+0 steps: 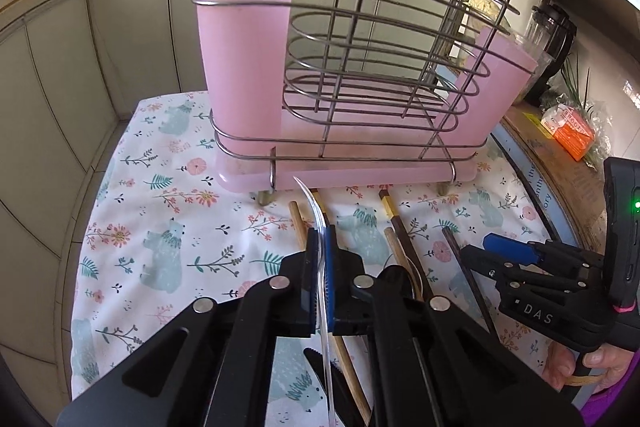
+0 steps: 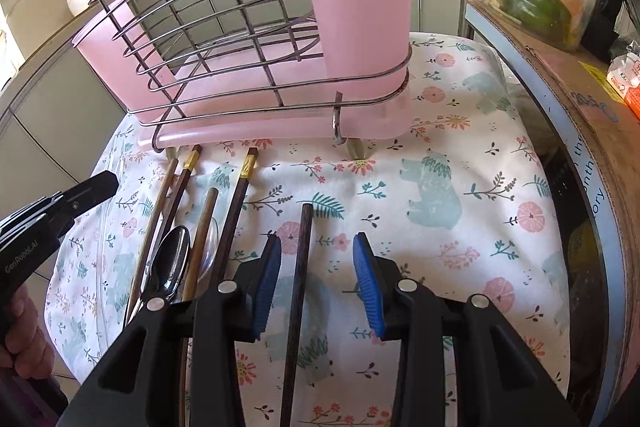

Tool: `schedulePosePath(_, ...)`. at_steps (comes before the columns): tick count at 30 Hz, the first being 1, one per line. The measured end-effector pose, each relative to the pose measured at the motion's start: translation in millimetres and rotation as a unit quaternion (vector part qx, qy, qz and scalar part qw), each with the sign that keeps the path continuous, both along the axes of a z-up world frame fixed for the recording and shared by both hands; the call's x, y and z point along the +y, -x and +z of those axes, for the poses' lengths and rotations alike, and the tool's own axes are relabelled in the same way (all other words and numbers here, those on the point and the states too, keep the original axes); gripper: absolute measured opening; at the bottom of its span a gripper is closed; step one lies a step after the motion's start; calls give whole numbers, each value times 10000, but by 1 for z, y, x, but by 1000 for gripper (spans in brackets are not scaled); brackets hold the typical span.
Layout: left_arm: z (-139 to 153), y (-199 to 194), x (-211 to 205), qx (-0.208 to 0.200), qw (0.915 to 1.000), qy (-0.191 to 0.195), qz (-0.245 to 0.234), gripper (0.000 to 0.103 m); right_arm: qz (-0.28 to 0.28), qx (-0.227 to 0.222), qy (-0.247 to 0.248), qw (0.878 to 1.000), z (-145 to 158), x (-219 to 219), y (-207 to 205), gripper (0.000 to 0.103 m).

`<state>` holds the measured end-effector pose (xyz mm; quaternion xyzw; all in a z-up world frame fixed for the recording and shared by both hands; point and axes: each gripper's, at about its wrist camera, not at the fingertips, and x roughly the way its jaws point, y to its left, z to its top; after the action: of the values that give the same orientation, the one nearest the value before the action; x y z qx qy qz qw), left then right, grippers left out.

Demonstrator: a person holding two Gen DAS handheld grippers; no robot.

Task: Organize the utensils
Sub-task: 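Grasp the clear plastic utensil with the left tool while the right tool grasps a black chopstick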

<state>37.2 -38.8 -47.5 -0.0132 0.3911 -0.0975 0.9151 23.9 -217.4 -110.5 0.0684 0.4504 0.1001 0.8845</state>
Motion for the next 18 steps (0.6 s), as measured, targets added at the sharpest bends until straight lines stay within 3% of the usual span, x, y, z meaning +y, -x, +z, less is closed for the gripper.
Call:
schedulePosePath(13, 7, 7, 3, -205, 9997, -58, 77, 2, 26, 59, 20, 10000, -1, 4, -1, 37)
schedulePosePath(18, 12, 10, 9, -277, 9995, 54, 105, 2, 47, 250, -345, 9991, 1, -6, -10, 32)
